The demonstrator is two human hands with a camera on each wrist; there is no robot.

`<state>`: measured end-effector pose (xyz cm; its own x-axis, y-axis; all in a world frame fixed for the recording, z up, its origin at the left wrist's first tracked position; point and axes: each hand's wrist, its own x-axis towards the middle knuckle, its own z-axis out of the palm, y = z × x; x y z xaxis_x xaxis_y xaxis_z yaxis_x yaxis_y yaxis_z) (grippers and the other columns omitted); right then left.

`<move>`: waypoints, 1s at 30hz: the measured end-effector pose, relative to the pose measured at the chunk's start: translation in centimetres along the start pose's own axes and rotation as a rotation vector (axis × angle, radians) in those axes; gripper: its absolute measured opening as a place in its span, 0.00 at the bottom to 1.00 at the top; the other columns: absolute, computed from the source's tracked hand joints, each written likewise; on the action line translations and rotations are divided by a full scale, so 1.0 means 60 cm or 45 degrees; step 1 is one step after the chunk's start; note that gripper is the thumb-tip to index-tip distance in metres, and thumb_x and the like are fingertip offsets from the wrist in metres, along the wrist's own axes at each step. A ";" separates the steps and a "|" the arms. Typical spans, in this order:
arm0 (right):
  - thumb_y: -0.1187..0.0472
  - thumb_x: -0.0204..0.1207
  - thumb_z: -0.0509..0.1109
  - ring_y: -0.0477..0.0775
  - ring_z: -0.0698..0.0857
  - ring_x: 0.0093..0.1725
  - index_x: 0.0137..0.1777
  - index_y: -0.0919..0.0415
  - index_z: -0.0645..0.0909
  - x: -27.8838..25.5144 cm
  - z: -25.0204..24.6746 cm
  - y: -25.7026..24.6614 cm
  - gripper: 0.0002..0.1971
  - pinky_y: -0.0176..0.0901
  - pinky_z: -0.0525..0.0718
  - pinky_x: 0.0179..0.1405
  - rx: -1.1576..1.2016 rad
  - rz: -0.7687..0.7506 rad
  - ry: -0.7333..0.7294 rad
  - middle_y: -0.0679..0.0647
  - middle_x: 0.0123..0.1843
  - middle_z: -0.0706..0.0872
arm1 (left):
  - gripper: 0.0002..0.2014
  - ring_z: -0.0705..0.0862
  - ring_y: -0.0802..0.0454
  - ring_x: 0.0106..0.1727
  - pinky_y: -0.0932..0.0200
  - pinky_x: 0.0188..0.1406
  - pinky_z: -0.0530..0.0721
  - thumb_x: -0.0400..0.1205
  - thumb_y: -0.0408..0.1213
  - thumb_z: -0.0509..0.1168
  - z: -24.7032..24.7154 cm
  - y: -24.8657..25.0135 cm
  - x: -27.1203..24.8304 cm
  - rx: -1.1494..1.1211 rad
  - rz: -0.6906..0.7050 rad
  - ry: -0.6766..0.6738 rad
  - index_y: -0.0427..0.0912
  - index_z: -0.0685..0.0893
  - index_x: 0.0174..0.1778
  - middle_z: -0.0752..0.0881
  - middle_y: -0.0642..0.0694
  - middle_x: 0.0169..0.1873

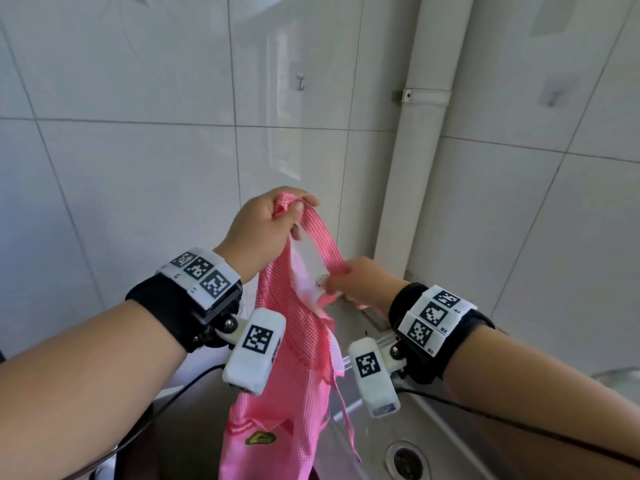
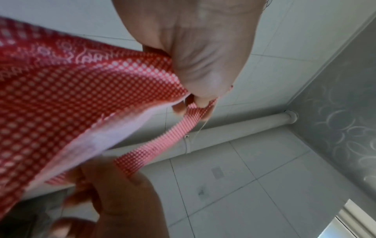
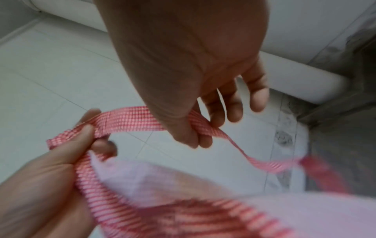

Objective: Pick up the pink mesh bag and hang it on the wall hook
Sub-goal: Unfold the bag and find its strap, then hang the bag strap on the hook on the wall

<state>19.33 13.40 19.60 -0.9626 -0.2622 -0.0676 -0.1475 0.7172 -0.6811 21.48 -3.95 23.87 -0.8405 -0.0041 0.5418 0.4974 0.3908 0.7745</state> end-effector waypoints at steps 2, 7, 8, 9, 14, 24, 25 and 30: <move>0.62 0.77 0.68 0.49 0.77 0.31 0.46 0.61 0.87 0.012 -0.012 0.014 0.07 0.37 0.76 0.30 -0.021 0.066 0.169 0.51 0.33 0.80 | 0.12 0.74 0.61 0.24 0.67 0.24 0.70 0.86 0.38 0.59 -0.016 -0.013 0.009 0.079 -0.010 0.155 0.55 0.88 0.50 0.83 0.62 0.24; 0.62 0.77 0.68 0.51 0.72 0.27 0.36 0.60 0.79 0.022 -0.076 0.038 0.08 0.35 0.69 0.21 0.192 0.141 0.533 0.52 0.27 0.74 | 0.13 0.75 0.60 0.25 0.62 0.25 0.70 0.84 0.34 0.58 -0.062 -0.072 0.026 0.113 -0.223 0.404 0.52 0.87 0.48 0.85 0.54 0.34; 0.62 0.78 0.69 0.50 0.72 0.26 0.36 0.60 0.78 0.022 -0.088 0.038 0.09 0.31 0.69 0.19 0.313 0.141 0.567 0.53 0.28 0.75 | 0.13 0.76 0.56 0.27 0.61 0.26 0.71 0.83 0.33 0.57 -0.069 -0.086 0.027 0.130 -0.279 0.424 0.51 0.87 0.49 0.87 0.51 0.39; 0.62 0.78 0.69 0.49 0.74 0.27 0.38 0.61 0.78 0.021 -0.096 0.034 0.08 0.30 0.71 0.20 0.466 0.134 0.567 0.54 0.30 0.77 | 0.14 0.78 0.53 0.30 0.62 0.27 0.72 0.83 0.32 0.57 -0.073 -0.100 0.028 0.147 -0.340 0.436 0.50 0.86 0.51 0.87 0.48 0.45; 0.65 0.79 0.69 0.52 0.85 0.33 0.43 0.62 0.79 0.030 -0.109 -0.019 0.04 0.48 0.87 0.45 0.886 -0.040 0.371 0.55 0.34 0.84 | 0.16 0.82 0.53 0.52 0.66 0.41 0.74 0.81 0.35 0.64 -0.048 -0.103 0.033 0.044 -0.448 0.225 0.48 0.83 0.64 0.84 0.50 0.53; 0.67 0.73 0.73 0.50 0.74 0.29 0.36 0.58 0.80 0.061 -0.087 -0.108 0.07 0.48 0.78 0.40 0.632 -0.325 0.252 0.54 0.31 0.78 | 0.15 0.87 0.49 0.43 0.57 0.51 0.81 0.82 0.31 0.64 0.027 -0.011 0.068 -0.091 -0.203 -0.318 0.44 0.79 0.64 0.88 0.45 0.42; 0.67 0.73 0.73 0.49 0.74 0.29 0.37 0.58 0.80 0.066 -0.091 -0.109 0.07 0.48 0.78 0.40 0.636 -0.338 0.258 0.54 0.31 0.78 | 0.12 0.84 0.50 0.36 0.56 0.44 0.81 0.82 0.30 0.61 0.027 -0.007 0.076 -0.147 -0.224 -0.281 0.43 0.80 0.61 0.85 0.47 0.37; 0.71 0.73 0.72 0.51 0.76 0.29 0.45 0.55 0.75 0.090 -0.121 -0.109 0.12 0.51 0.77 0.41 0.716 -0.379 0.303 0.54 0.33 0.78 | 0.07 0.72 0.54 0.26 0.60 0.28 0.70 0.80 0.30 0.61 0.000 0.007 0.130 -0.190 -0.244 -0.072 0.45 0.81 0.48 0.75 0.49 0.29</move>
<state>13.45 11.99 29.00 -0.9326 -0.2007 0.2999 -0.3353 0.1749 -0.9257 15.12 -3.83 28.42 -0.9310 -0.0121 0.3647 0.3506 0.2472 0.9033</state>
